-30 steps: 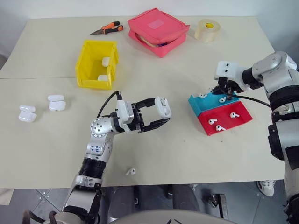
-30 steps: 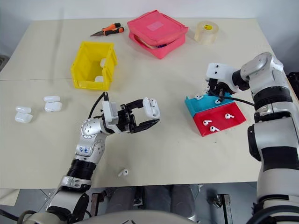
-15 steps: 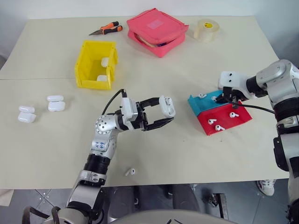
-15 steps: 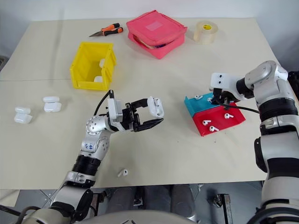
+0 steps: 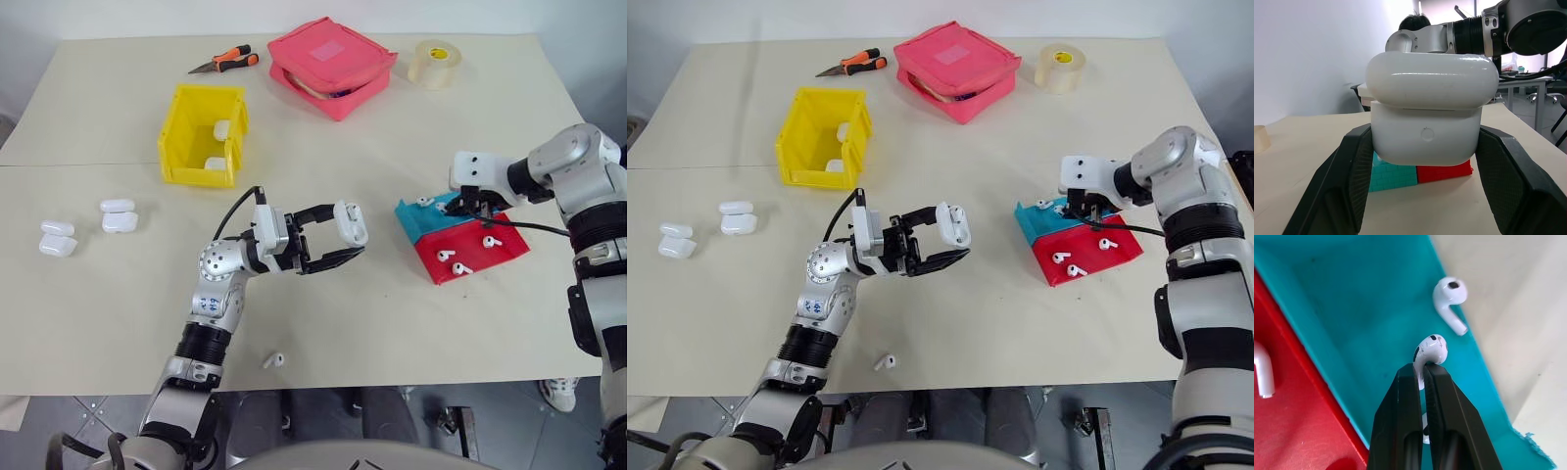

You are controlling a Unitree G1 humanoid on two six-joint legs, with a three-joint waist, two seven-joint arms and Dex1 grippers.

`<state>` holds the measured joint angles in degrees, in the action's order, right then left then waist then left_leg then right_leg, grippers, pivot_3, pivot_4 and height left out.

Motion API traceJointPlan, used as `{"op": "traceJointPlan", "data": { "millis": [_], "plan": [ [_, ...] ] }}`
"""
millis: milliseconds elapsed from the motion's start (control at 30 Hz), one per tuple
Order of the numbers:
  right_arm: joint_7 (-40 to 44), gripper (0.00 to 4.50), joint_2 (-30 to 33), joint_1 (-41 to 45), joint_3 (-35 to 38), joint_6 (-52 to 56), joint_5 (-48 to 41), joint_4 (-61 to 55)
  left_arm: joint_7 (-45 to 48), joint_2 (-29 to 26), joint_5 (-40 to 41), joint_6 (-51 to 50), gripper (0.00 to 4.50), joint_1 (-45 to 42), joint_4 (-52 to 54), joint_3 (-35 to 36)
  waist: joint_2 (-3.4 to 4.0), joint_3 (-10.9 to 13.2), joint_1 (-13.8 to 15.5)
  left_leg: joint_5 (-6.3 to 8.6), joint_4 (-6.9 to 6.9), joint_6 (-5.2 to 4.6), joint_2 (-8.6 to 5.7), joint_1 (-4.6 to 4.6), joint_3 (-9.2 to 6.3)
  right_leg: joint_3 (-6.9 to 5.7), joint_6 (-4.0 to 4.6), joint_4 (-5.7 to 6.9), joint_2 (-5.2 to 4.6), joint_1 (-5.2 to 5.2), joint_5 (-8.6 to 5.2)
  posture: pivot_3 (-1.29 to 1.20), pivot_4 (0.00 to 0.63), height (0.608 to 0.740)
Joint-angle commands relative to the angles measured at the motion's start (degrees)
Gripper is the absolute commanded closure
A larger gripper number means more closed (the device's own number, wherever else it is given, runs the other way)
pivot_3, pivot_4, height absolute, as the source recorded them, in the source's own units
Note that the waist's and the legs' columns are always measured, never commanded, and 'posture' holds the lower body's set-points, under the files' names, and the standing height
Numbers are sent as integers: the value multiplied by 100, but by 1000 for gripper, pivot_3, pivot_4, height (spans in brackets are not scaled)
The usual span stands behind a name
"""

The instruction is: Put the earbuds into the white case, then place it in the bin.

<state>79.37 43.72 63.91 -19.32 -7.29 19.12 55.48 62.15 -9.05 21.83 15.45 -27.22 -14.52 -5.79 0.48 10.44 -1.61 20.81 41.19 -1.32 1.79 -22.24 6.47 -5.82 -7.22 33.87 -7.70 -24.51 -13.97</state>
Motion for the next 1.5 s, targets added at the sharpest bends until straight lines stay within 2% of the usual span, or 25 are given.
{"op": "traceJointPlan", "data": {
  "millis": [33, 467, 567, 667, 967, 1233, 1500],
  "plan": [
    [63, 4427, 81, 144, -3, -183, 17, 4, -15, 9, 17, 90, 1742, 27, 204, -15, 0, 0, -2, 0, 0, 0, 0, 1, 0, 0, 0, 0, 0, 0, 0, 0, 150, 740],
    [134, 4427, 25, 320, -40, -355, 56, 162, -23, 23, 7, 107, 1742, -10, 160, -12, 0, 0, 0, 0, 0, 0, 0, 0, 0, 0, 0, 0, 0, 0, 0, 0, 150, 740],
    [93, 3670, 6, 347, -44, -377, 68, 196, -18, 29, 7, 111, 1742, -34, 127, -9, 0, 0, 0, 0, 0, 0, 0, 0, 0, 0, 0, 0, 0, 0, 0, 0, 150, 740],
    [39, 2652, -15, 373, -27, -357, 65, 217, -15, 31, 4, 119, 1742, -61, 88, -2, 0, 0, 0, 0, 0, 0, 0, 0, 0, 0, 0, 0, 0, 0, 0, 0, 150, 740],
    [198, 2652, 50, 428, 32, -234, -6, 94, 0, 29, 5, 137, 1742, -112, 12, 18, 0, 0, 0, 0, 0, 0, 0, 0, 0, 0, 0, 1, 0, 0, 0, 0, 150, 740],
    [252, 2652, -74, 494, 75, 1130, -54, -191, 4, 48, 0, 197, 1742, -201, -116, 34, 1, 0, 2, 0, 0, 0, 1, 0, -1, 0, 0, 1, 0, 0, 0, 0, 150, 740],
    [271, 2652, -129, 283, 104, 1697, -219, -581, -3, 52, 6, 224, 1742, -220, -145, 33, 1, 0, 2, 0, 1, 0, 0, 0, -1, -1, 0, 1, -1, 0, 0, 0, 150, 740]
  ]
}}
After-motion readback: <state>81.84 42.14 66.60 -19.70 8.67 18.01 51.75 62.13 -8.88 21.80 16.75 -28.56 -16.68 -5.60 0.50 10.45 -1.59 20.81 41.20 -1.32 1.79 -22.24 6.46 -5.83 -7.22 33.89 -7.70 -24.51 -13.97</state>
